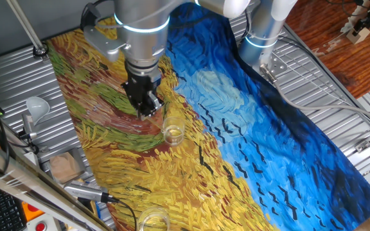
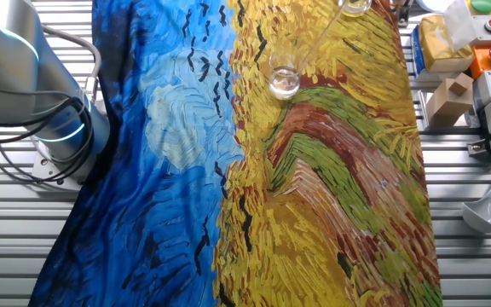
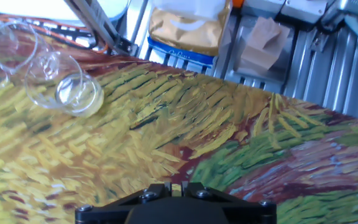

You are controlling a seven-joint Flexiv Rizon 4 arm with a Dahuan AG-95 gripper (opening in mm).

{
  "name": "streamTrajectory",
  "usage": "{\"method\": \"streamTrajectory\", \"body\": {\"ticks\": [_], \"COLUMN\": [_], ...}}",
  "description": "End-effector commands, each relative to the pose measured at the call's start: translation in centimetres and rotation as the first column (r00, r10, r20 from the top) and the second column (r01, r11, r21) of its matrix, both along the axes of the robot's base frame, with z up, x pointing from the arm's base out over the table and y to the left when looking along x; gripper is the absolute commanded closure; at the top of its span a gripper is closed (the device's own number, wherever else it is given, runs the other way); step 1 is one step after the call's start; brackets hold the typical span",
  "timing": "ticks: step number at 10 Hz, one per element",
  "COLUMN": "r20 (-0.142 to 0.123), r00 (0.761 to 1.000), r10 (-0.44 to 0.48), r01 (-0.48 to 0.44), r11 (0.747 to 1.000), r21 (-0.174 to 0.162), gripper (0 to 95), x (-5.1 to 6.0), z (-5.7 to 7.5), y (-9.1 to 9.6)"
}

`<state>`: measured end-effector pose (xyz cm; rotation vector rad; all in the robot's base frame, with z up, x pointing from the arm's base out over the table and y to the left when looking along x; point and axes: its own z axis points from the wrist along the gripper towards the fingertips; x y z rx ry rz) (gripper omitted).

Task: Stir the beaker with a glass rod

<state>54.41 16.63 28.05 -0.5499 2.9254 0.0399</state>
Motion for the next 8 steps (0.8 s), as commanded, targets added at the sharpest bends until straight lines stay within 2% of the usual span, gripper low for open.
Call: {"method": "streamTrajectory", "body": {"ticks": [1, 2, 3, 8], "r20": [-0.067, -0.067, -0.065, -0.058], "r00": [0.997, 0.997, 0.996, 0.995], "r10": [-0.03, -0.049, -0.059, -0.081], "r01": [0.029, 0.05, 0.061, 0.084], "r11": [0.999, 0.999, 0.998, 0.995], "r21": [-0.016, 0.013, 0.023, 0.051], "gripper": [95.0, 95.0, 95.0, 95.0], "x": [0.13, 0.15, 0.18, 0.44], "z": [0.08, 0.09, 0.08, 0.27], "y": [-0.03, 0.01, 0.07, 0.38]}}
